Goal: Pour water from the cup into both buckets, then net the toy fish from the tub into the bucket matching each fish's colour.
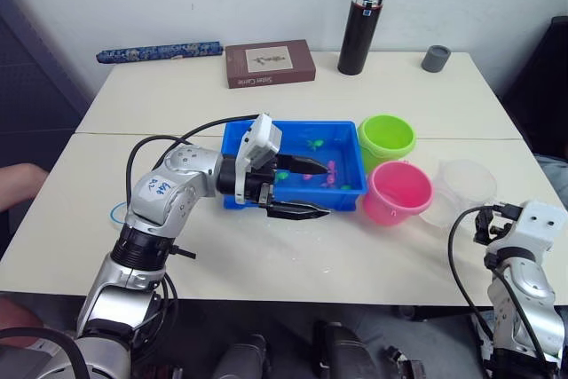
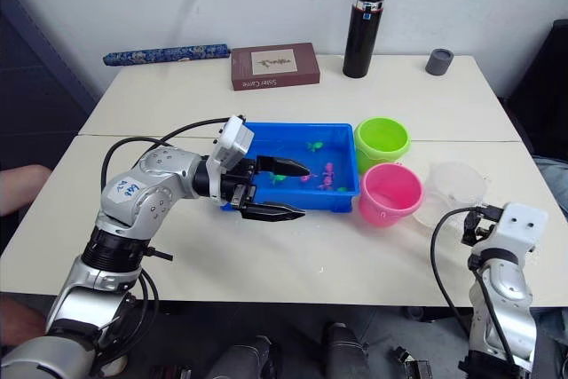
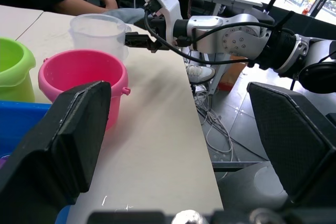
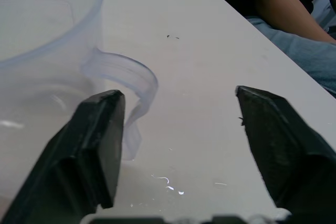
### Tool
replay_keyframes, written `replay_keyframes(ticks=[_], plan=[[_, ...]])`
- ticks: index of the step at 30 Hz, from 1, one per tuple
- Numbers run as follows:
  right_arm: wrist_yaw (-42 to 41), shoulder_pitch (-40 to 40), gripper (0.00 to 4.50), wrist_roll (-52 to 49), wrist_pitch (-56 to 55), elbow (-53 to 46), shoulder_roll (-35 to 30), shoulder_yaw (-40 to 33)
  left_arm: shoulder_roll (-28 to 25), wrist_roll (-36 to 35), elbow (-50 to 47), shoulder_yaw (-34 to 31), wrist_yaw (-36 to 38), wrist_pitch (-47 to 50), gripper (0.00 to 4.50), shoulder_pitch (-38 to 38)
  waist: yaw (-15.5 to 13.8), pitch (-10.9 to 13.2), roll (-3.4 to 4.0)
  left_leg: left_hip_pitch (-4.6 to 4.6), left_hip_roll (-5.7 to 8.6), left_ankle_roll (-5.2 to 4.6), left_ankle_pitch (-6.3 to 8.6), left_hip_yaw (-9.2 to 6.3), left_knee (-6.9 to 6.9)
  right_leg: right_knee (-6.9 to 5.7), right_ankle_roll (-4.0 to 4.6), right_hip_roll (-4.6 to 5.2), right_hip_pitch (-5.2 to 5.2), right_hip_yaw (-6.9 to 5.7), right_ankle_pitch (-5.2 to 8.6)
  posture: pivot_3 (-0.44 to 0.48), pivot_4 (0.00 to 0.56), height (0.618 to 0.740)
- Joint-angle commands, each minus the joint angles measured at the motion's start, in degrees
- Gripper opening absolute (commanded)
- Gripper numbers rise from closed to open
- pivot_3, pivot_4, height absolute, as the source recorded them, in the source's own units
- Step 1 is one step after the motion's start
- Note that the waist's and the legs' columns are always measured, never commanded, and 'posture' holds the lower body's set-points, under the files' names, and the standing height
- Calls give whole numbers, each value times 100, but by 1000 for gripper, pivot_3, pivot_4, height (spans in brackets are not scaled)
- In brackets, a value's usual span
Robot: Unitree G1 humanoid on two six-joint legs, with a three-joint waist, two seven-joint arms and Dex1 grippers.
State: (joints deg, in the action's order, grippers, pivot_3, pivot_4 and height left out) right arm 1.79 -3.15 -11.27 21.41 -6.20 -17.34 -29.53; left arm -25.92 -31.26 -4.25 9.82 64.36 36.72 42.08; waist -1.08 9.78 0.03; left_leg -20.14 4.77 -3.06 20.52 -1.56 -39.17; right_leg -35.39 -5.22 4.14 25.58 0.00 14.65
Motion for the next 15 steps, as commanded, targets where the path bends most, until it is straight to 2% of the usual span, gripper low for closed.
replay_keyframes(ticks=[1, 4, 10, 15], plan=[[-107, -73, 1650, -99, -322, 18, -23, -46, -67, -16, -239, -99, -23, -63, 4500, 28, -1, 0, 0, 0, 0, 0, 0, 0, 0, 0, 0, 0, 0, 0, 0, 0, 150, 740], [-163, -89, 84, -153, -452, 99, 3, -47, -81, -9, -224, -104, -30, -72, 4500, 26, 7, 0, 0, 0, 0, 0, 0, 0, 0, -1, 0, 0, 0, 0, 0, 0, 150, 740], [-173, 37, 30, -199, -662, -116, 14, -70, -91, -57, -118, -169, -70, -30, 4500, 43, -12, 0, 0, 3, -1, 0, 0, -3, -1, -1, 0, 0, -4, -1, 0, 0, 150, 740], [-167, 262, 30, 29, -578, -947, -327, -105, -85, -76, 78, -246, -61, -27, 4500, 85, -18, 0, 1, 1, 0, 0, 0, -3, -1, -2, 0, 0, -3, -1, 0, 0, 150, 740]])
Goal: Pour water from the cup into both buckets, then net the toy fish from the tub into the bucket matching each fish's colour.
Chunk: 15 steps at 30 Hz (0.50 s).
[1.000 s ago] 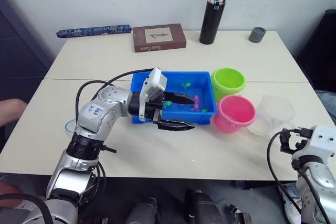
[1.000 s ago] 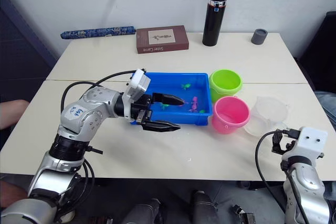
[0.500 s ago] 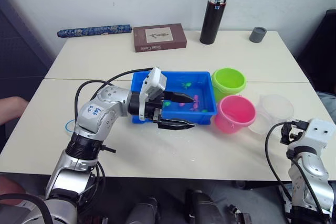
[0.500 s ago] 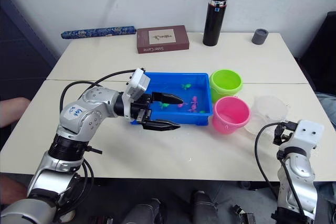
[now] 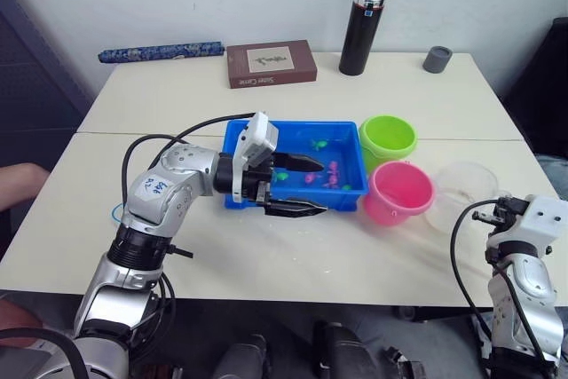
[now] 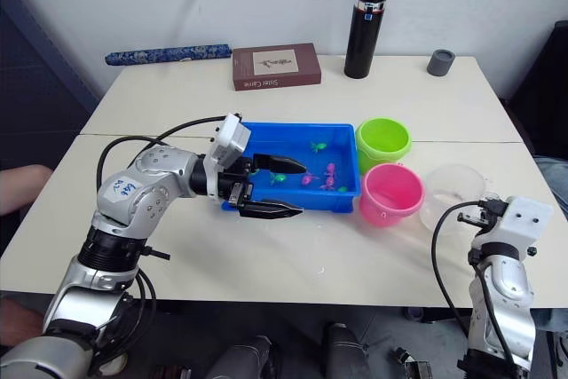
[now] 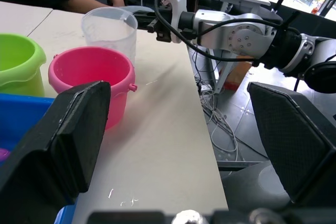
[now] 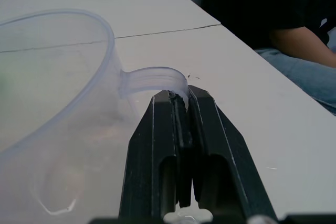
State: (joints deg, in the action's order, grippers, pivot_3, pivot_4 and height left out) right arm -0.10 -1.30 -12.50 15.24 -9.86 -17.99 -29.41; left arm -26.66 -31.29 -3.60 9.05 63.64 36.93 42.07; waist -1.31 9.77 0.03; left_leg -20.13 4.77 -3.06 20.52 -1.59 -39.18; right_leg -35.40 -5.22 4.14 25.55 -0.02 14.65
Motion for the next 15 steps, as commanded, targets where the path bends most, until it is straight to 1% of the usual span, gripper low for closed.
replay_keyframes(ticks=[1, 5, 9, 15], plan=[[-26, 115, 30, 219, 57, -770, -383, -103, -14, -45, 75, -165, 32, -81, 4500, 95, 10, 0, 0, -1, 0, 0, 0, 0, 0, 0, 0, 0, 1, 1, 0, 0, 150, 740], [-166, 173, 30, 263, 242, -1257, -656, -56, -17, 8, 238, -151, 90, -173, 4500, 135, 22, 1, 1, -1, -1, 1, 0, 0, 0, -1, 0, -3, 2, 1, 0, 0, 150, 740], [-439, 220, 30, 486, 490, -1749, -1081, 135, 21, 163, 534, -59, 141, -392, 4500, 211, 32, 1, 2, -1, -1, 1, 0, 1, 0, 0, 0, -3, 4, 1, 0, 0, 150, 740], [-656, 191, 30, 965, 578, -1925, -1558, 445, 110, 394, 807, 48, 232, -620, 4500, 317, -8, 1, 1, -5, -1, 1, 0, 1, 0, 4, 0, -3, 4, 0, 0, 0, 150, 740]])
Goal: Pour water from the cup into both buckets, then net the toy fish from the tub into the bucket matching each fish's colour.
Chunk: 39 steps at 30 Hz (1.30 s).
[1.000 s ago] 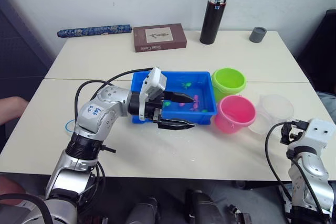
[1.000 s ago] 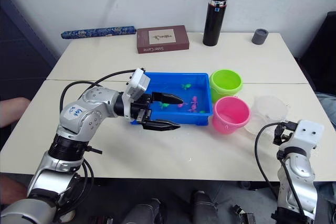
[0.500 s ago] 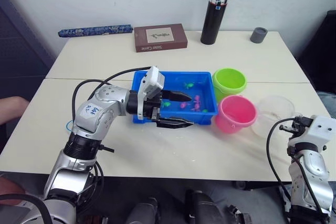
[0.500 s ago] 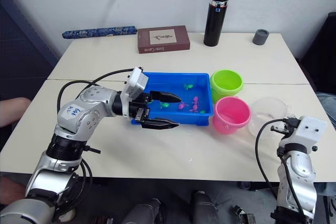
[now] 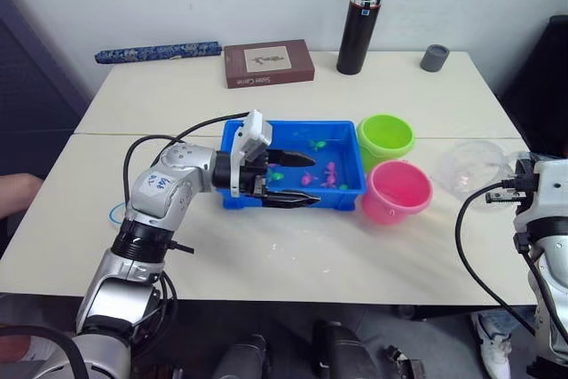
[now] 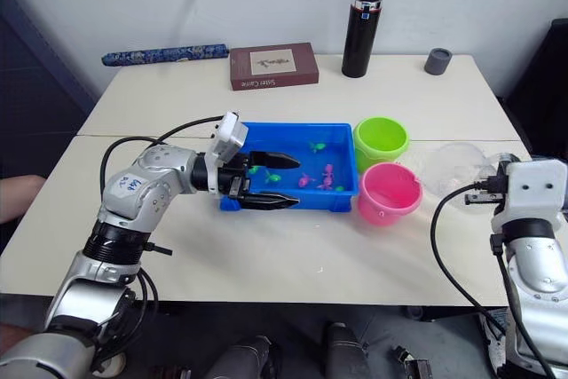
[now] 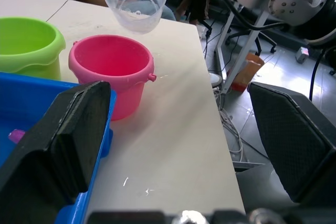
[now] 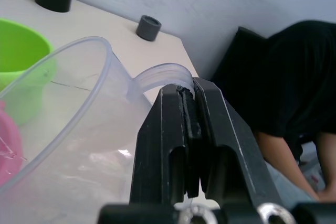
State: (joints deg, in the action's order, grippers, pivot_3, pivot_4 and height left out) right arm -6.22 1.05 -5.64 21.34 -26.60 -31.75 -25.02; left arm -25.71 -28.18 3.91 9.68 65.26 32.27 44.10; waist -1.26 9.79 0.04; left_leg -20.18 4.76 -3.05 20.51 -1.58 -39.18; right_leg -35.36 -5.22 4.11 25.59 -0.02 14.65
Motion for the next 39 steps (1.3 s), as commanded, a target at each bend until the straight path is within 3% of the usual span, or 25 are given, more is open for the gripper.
replay_keyframes(ticks=[1, 14, 21, 34, 39], plan=[[-72, -78, 30, 457, -47, -253, -292, 129, 27, 133, 112, 0, 72, -195, 4500, 139, -14, 0, 0, -1, 1, 0, 0, 0, 0, 1, 0, 1, 0, 0, 0, 0, 150, 740], [-230, -321, 30, 2732, -683, -179, -1417, 1248, 68, 312, 245, -33, 125, -345, 4500, 186, -6, 0, -1, -4, 1, -1, -1, 0, -1, 2, 0, 0, 4, -3, 0, 0, 150, 740], [-279, -470, 30, 3270, -987, -124, -1392, 1391, 91, 349, 292, -71, 98, -395, 4500, 199, -7, 1, -2, -6, 2, -1, -1, 0, -3, 3, 0, 1, 6, -3, 0, 0, 150, 740], [-597, -751, 30, 1434, 211, -153, 216, 285, 408, 391, 962, -396, -432, -460, 4500, 603, -9, 1, -2, -5, 2, 0, -1, 0, -6, -3, -1, 0, 4, -4, -1, 0, 150, 740], [-605, -1236, 30, 804, 931, -124, 470, -13, 573, 571, 1479, -443, -741, -583, 4500, 946, 1, 1, -1, -5, 2, 0, -1, 0, -6, -5, -1, 0, 6, -3, -1, 0, 150, 740]])
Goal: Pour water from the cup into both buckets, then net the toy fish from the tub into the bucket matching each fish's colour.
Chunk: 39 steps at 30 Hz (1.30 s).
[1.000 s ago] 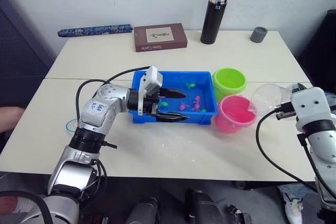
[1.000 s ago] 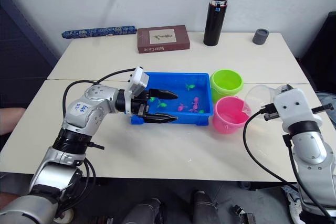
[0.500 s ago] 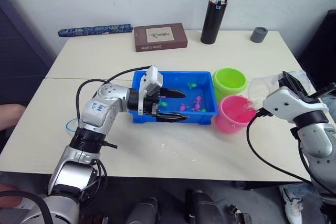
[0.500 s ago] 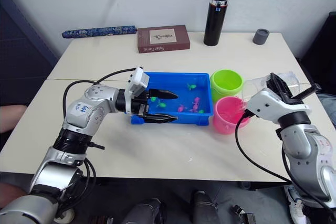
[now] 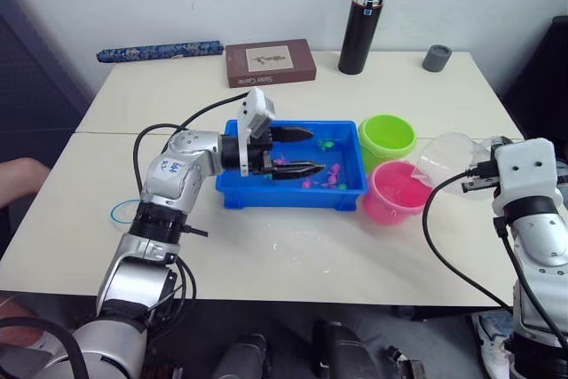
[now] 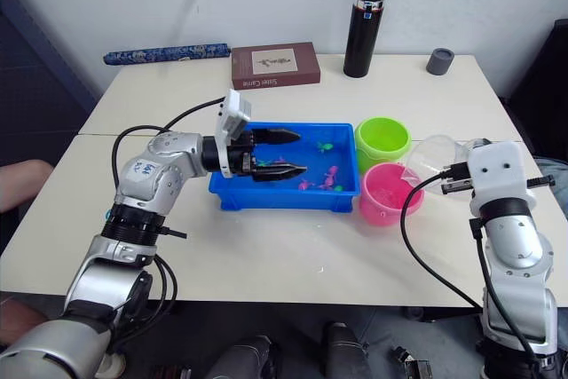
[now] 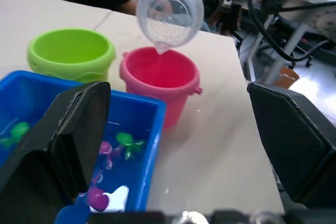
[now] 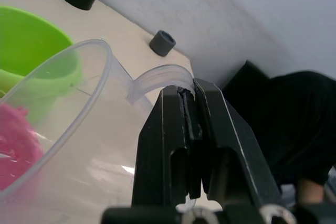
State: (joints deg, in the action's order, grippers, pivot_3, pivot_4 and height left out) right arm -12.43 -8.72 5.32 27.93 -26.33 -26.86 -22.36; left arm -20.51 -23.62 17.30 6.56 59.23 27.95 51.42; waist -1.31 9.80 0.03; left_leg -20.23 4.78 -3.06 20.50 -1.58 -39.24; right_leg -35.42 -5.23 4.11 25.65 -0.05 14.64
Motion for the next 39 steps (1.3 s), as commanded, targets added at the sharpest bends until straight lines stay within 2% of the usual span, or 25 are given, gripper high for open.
replay_keyframes(ticks=[1, 7, 12, 22, 30, 39], plan=[[34, -379, 30, -358, 378, -95, -18, -295, 81, 168, 245, -120, -197, -179, 4500, 272, 13, 0, 0, 0, 0, 0, 0, 0, 0, 0, 0, 0, 0, 0, 0, 0, 150, 740], [282, -1526, 30, -298, 439, 1019, -292, 10, 249, 472, 882, -70, -435, -339, 4500, 569, 24, 0, 0, -1, 4, -1, -1, 2, 1, -5, 0, 3, 5, 1, 0, 0, 150, 740], [397, -2381, 30, 278, -417, 2349, -777, 857, 332, 699, 1185, -54, -520, -513, 4500, 699, 47, 0, 0, -9, 5, -1, -1, 2, 5, -3, 0, 5, 16, -2, 0, 0, 150, 740], [569, -3356, 30, 1795, -2127, 3967, -1477, 2536, 348, 700, 1016, -150, -527, -458, 4500, 605, 130, 0, 0, -24, 8, 1, -4, 10, 4, -10, 0, 11, 38, 0, 0, 0, 150, 740], [954, -3999, 30, 3198, -3440, 4719, -1946, 3606, 345, 670, 859, -188, -588, -389, 4500, 529, 158, 0, 0, -42, 6, 8, -7, 25, 4, -21, 0, 8, 73, 13, 0, 0, 150, 740], [1209, -4261, 30, 3888, -3988, 4901, -2066, 3851, 386, 681, 844, -230, -604, -400, 4500, 530, 157, 0, 0, -83, 6, 12, -10, 26, -17, -28, 0, 7, 105, 9, 0, 0, 150, 740]])
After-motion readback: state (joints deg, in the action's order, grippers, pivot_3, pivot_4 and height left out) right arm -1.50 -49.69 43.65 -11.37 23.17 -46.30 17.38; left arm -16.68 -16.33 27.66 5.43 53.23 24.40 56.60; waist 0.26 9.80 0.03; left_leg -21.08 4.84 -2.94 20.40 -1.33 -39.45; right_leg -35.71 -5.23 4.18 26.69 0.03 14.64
